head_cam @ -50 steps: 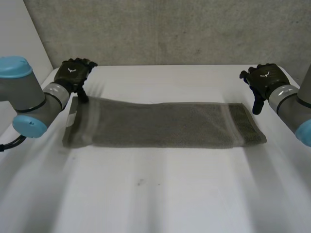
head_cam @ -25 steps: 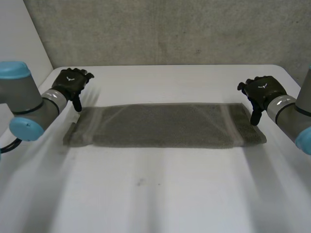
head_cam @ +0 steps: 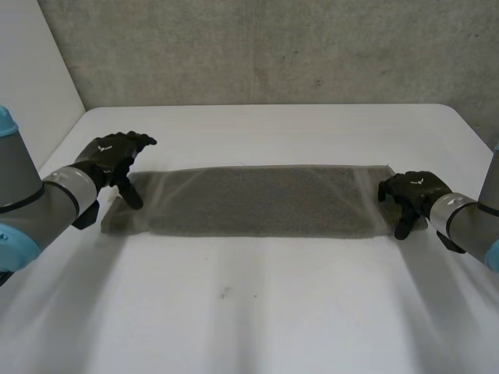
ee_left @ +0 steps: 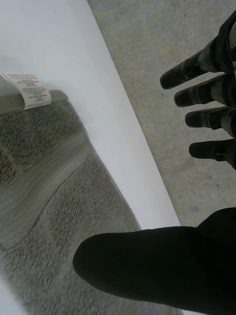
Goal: Fold the towel.
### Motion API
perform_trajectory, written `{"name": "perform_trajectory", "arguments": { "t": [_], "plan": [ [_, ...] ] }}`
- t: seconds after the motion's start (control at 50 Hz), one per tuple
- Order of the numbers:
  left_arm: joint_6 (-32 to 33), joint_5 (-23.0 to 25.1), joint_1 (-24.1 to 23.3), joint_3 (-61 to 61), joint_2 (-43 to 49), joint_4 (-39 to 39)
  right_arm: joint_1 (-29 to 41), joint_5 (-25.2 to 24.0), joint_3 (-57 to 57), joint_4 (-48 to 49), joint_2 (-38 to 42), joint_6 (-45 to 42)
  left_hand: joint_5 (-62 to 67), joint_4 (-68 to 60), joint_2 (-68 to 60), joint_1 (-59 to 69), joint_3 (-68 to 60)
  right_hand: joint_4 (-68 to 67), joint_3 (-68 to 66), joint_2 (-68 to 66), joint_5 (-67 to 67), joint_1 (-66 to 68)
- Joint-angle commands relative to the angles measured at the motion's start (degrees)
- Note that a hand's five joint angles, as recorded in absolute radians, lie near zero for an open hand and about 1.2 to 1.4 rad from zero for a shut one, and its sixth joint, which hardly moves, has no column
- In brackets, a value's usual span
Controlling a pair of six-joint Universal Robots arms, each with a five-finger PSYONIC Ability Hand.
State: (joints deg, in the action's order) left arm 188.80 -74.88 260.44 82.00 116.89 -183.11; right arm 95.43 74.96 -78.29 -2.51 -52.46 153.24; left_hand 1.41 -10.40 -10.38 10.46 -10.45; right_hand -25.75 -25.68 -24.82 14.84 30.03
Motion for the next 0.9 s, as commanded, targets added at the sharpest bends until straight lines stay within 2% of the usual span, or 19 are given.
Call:
{"name": "perform_trajectory", "arguments": {
  "t": [0.02,0.06,0.08,0.12,0.16,0.42,0.56,0.64,0.74,0.82,0.84,0.88,0.9],
  "plan": [
    [0.1,0.0,-0.4,3.6,-1.8,-3.3,-0.3,0.5,0.1,0.8,1.2,-2.2,-0.4,-0.7,-0.7,0.6,-0.6,-11.3,-11.3,-12.2,12.2,7.0],
    [0.1,0.0,-0.4,4.0,-1.8,-3.8,-0.7,0.5,-0.2,2.3,1.3,-2.2,-0.4,-0.7,-0.7,0.6,-0.6,-24.6,-24.7,-25.6,25.5,20.4],
    [0.1,0.0,-0.4,4.0,-1.8,-3.8,-0.7,0.5,-0.2,2.3,1.3,-2.2,-0.4,-0.7,-0.7,0.6,-0.6,-24.7,-24.8,-25.6,25.6,20.4],
    [0.1,0.0,-0.4,4.2,-1.8,-3.9,-1.1,0.5,-0.5,4.4,1.3,-2.3,-0.4,-0.7,-0.7,0.6,-0.6,-51.3,-51.4,-52.2,52.2,47.0],
    [0.1,0.0,-0.4,4.2,-1.8,-3.9,-1.4,0.7,-0.7,5.6,1.3,-2.3,-0.4,-0.7,-0.7,0.6,-0.6,-54.2,-54.3,-55.2,55.1,49.9],
    [0.1,-0.1,-0.2,4.7,-2.0,-3.8,-7.3,1.4,-0.3,6.7,0.6,-7.7,-0.4,-0.7,-0.7,0.6,-0.6,-54.3,-54.3,-55.2,55.2,50.0],
    [0.3,0.1,0.6,8.0,-4.9,-3.9,-14.6,2.0,3.1,0.0,-0.8,-12.9,-0.7,-0.3,-0.3,0.3,-0.3,-54.3,-54.3,-55.2,55.2,50.0],
    [0.3,0.2,0.6,8.8,-5.4,-4.0,-15.3,1.3,4.0,-1.1,-1.3,-13.0,-0.9,-0.2,-0.2,0.1,-0.1,-54.3,-54.3,-55.2,55.2,50.0],
    [0.3,0.2,0.6,9.3,-6.4,-4.0,-14.1,1.0,6.6,-0.8,-2.8,-10.6,-1.2,0.2,0.2,-0.2,0.2,-54.3,-54.3,-55.2,55.2,50.0],
    [0.3,0.1,0.8,9.7,-7.2,-4.1,-5.5,1.0,11.8,0.8,-3.4,-2.8,-1.2,0.2,0.2,-0.2,0.2,-54.3,-54.3,-55.2,55.2,50.0],
    [0.3,0.1,0.8,9.7,-7.2,-4.1,-5.4,1.0,11.8,0.8,-3.4,-2.8,-1.2,0.2,0.2,-0.2,0.2,-54.3,-54.3,-55.2,55.2,50.0],
    [0.3,0.1,0.9,10.3,-8.1,-4.4,1.3,1.2,15.3,3.1,-3.0,1.6,-1.0,0.0,0.0,-0.1,0.1,-54.3,-54.3,-55.2,55.2,50.0],
    [0.3,0.1,0.9,10.3,-8.1,-4.4,1.3,1.2,15.3,3.1,-3.0,1.6,-1.0,0.0,0.0,-0.1,0.1,-54.3,-54.3,-55.2,55.2,50.0]
  ]
}}
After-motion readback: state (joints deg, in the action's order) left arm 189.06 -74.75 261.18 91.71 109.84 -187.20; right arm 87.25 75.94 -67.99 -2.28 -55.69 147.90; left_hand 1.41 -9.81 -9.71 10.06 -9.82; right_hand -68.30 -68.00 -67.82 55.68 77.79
